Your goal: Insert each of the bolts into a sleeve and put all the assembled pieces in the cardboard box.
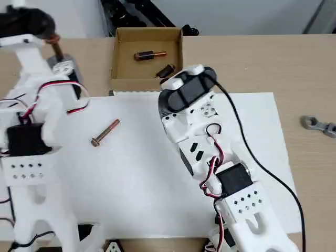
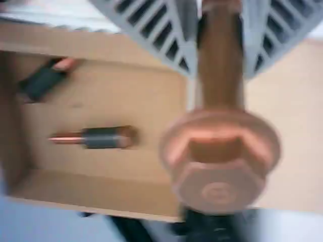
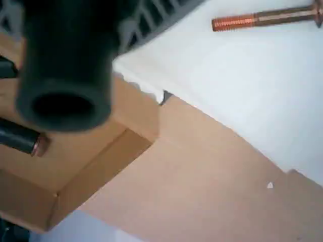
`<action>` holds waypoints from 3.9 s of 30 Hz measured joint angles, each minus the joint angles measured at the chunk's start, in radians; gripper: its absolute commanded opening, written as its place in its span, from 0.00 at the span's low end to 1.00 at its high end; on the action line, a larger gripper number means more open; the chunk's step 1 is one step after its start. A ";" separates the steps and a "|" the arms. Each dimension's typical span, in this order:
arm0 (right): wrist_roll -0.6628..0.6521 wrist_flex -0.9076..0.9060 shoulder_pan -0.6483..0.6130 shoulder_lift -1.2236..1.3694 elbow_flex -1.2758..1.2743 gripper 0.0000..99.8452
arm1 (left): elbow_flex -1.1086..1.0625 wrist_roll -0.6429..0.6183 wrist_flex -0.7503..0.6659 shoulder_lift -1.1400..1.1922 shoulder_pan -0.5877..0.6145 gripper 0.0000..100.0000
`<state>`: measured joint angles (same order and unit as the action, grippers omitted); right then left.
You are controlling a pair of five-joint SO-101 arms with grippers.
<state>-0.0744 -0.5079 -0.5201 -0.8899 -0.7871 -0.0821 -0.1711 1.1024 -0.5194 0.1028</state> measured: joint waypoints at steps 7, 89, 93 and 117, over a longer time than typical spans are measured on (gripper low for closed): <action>-0.026 -0.114 -0.038 0.003 0.072 0.00 | 0.000 -0.006 -0.012 0.000 -0.058 0.01; 0.017 0.135 -0.256 -0.293 -0.293 0.00 | -0.456 -0.158 -0.008 -0.582 -0.494 0.01; 0.017 0.135 -0.256 -0.293 -0.293 0.00 | -0.462 -0.149 -0.008 -0.582 -0.496 0.01; 0.018 0.137 -0.187 -0.242 -0.290 0.00 | -0.414 -0.123 0.095 -0.577 -0.496 0.14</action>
<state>-0.0560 -0.3713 -0.7073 -1.1324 -1.0771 -0.4964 -0.2938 1.1976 -1.0963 -0.3928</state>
